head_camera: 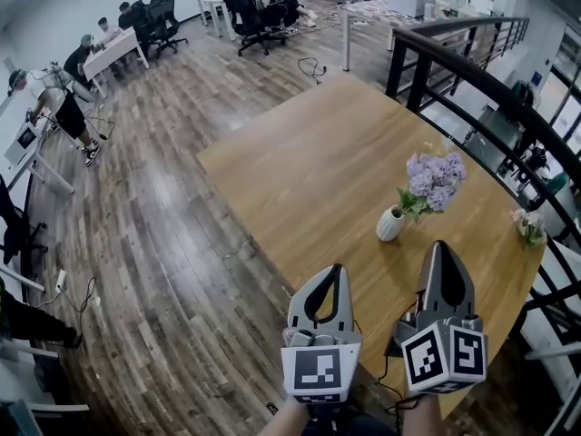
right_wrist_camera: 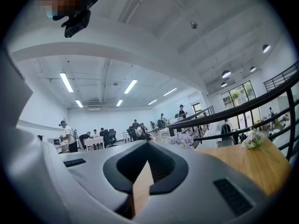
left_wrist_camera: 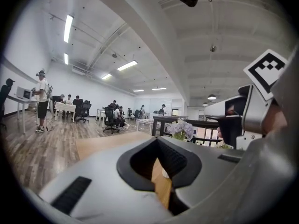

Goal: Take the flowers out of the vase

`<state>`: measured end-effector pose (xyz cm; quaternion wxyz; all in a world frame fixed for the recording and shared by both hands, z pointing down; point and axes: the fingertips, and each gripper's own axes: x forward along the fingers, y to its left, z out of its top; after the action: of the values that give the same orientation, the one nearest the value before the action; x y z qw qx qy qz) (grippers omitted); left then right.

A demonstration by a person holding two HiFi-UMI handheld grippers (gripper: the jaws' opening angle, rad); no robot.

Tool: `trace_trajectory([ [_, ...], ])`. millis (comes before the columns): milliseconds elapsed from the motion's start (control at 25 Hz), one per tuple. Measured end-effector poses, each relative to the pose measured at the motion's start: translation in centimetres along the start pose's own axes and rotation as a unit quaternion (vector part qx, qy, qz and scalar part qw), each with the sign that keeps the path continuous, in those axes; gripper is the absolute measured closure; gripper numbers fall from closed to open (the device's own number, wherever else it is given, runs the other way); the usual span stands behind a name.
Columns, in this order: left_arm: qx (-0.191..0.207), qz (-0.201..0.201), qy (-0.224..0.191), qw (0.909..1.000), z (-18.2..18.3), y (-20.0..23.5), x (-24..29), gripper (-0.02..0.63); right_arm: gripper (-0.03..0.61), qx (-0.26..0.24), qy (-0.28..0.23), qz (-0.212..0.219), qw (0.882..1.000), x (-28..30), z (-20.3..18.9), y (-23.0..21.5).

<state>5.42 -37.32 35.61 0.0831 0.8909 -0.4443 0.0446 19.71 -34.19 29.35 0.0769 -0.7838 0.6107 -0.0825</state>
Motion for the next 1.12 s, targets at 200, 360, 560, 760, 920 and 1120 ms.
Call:
trace_trajectory([
  [200,-0.012,-0.011,0.007,0.9998,-0.1,0.3,2.6,0.578,0.566,-0.002,0.013,-0.003,1.0,3.0,-0.5,-0.1],
  [360,-0.008,-0.021,0.0,0.9997,0.0,0.5,4.3,0.578,0.565,0.008,0.017,-0.012,1.0,4.8,-0.9,-0.7],
  [560,-0.017,-0.022,-0.006,0.9996,0.0,1.2,6.0,0.578,0.565,0.022,0.019,-0.026,0.999,6.8,-1.2,-1.9],
  [760,-0.03,-0.015,0.006,0.9994,-0.8,1.8,7.2,0.578,0.563,0.034,0.028,-0.04,0.998,7.6,-3.4,-2.9],
  [920,-0.032,-0.015,0.012,0.9993,-1.4,1.9,8.3,0.578,0.553,0.032,0.046,-0.045,0.997,8.4,-5.4,-3.6],
  [1120,-0.017,-0.012,0.004,0.9998,-2.1,2.1,9.6,0.578,0.552,0.026,0.061,-0.057,0.996,9.6,-6.9,-4.9],
])
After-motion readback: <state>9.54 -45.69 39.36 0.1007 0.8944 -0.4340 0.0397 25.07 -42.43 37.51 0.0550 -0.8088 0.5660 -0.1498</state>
